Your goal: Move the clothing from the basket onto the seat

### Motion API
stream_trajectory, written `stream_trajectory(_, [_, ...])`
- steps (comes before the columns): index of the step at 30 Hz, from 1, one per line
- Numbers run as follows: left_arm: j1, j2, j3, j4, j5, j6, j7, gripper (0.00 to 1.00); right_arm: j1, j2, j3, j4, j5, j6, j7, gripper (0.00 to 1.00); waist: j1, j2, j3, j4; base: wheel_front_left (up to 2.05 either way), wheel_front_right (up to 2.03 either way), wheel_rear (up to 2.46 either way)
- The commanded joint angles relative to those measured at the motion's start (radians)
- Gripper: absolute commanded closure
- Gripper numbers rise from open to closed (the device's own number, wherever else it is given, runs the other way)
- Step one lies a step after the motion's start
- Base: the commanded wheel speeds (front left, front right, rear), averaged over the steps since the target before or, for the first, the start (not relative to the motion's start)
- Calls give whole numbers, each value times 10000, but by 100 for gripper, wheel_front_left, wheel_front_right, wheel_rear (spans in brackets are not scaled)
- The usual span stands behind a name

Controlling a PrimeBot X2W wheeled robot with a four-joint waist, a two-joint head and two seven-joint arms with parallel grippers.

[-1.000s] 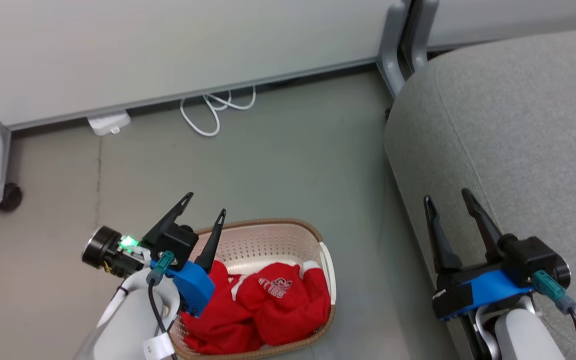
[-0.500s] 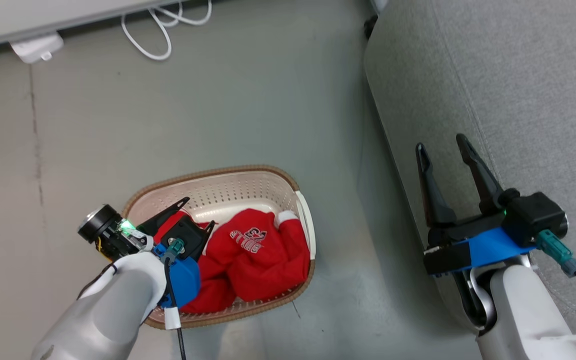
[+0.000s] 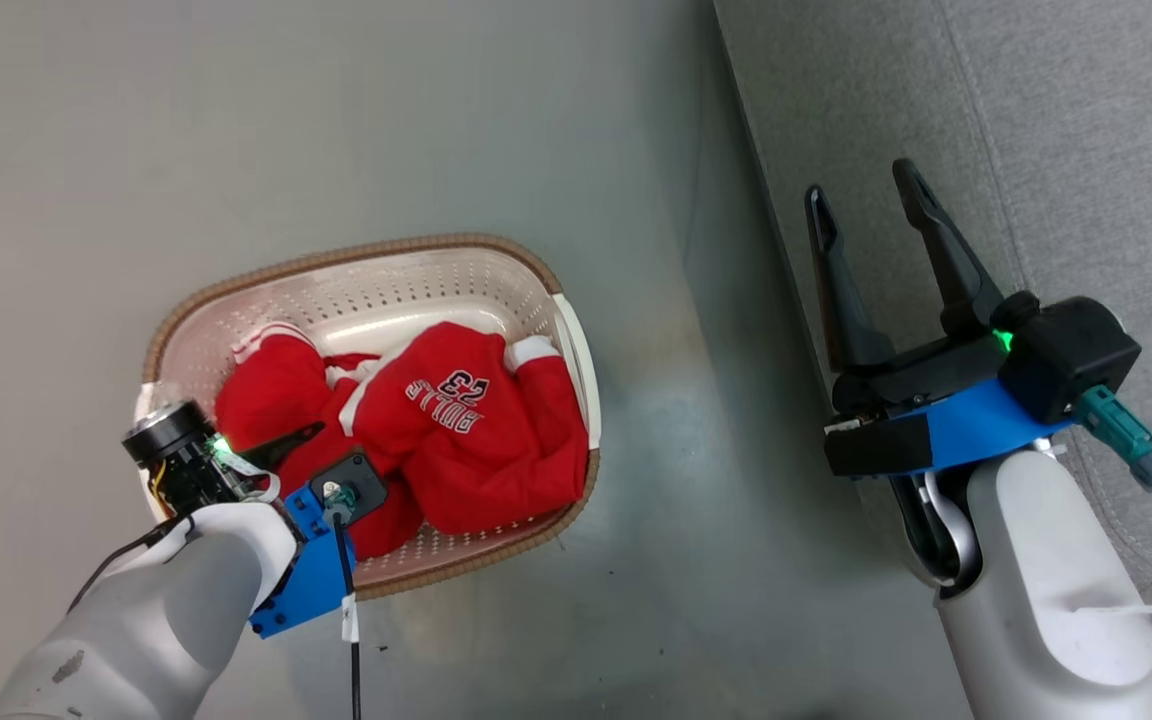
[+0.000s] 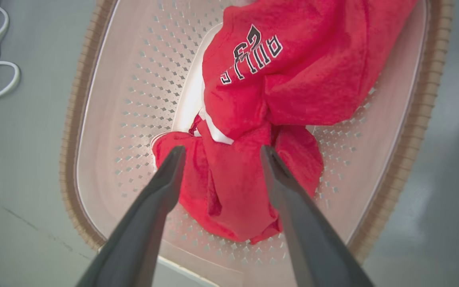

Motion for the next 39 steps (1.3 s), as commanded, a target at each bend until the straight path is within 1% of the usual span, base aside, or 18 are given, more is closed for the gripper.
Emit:
stream_trajectory(1, [-316,120,-310,40,-215,-2,121,0,-262,-42,61,-82,65,4,-38,0,-2,0,430,-131,0,0,0])
stream_trajectory(4, [-449,269,-633,93,-472,-2,447,0,-416,-42,157,-150,82,4,-38,0,-2,0,772,-209,0,0,0])
stream_trajectory(10, [-837,536,-820,90,-636,-3,1326,0,-693,-40,252,-305,129,4,-38,0,-2,0,1502,-372,0,0,0])
stream_trajectory(15, [-1100,741,-841,26,-338,-3,1982,0,-897,-40,274,-451,163,4,-38,0,-2,0,2020,-480,0,0,0])
stream_trajectory(16, [-1100,741,-841,26,-338,-3,1982,0,-897,-40,274,-451,163,4,-38,0,-2,0,2020,-480,0,0,0])
stream_trajectory(19, [-1305,881,-842,48,-216,-3,2503,0,-1025,-40,321,-527,218,4,-38,0,-2,0,2339,-548,0,0,0])
stream_trajectory(26, [-1512,987,-844,-100,-270,-3,3419,0,-1200,-40,388,-714,337,4,-38,0,-2,0,2823,-661,0,0,0])
stream_trajectory(33, [-1634,1059,-846,-308,-195,-3,3819,0,-1249,-40,343,-811,342,4,-38,0,-2,0,3084,-696,0,0,0])
stream_trajectory(34, [-1658,1033,-844,-325,-183,-3,3886,67,-1241,-40,339,-815,336,4,-38,0,-2,0,3097,-699,0,0,0])
stream_trajectory(35, [-1673,985,-844,-353,-146,-3,3917,100,-1242,-40,335,-815,335,4,-38,0,-2,0,3105,-703,0,0,0])
stream_trajectory(37, [-1620,891,-844,-300,-116,-3,4149,100,-1255,-40,329,-779,323,4,-38,0,-2,0,3096,-701,0,0,0])
stream_trajectory(39, [-1643,867,-845,-325,-105,-3,4145,100,-1268,-40,311,-736,299,4,-38,0,-2,0,3065,-687,0,0,0])
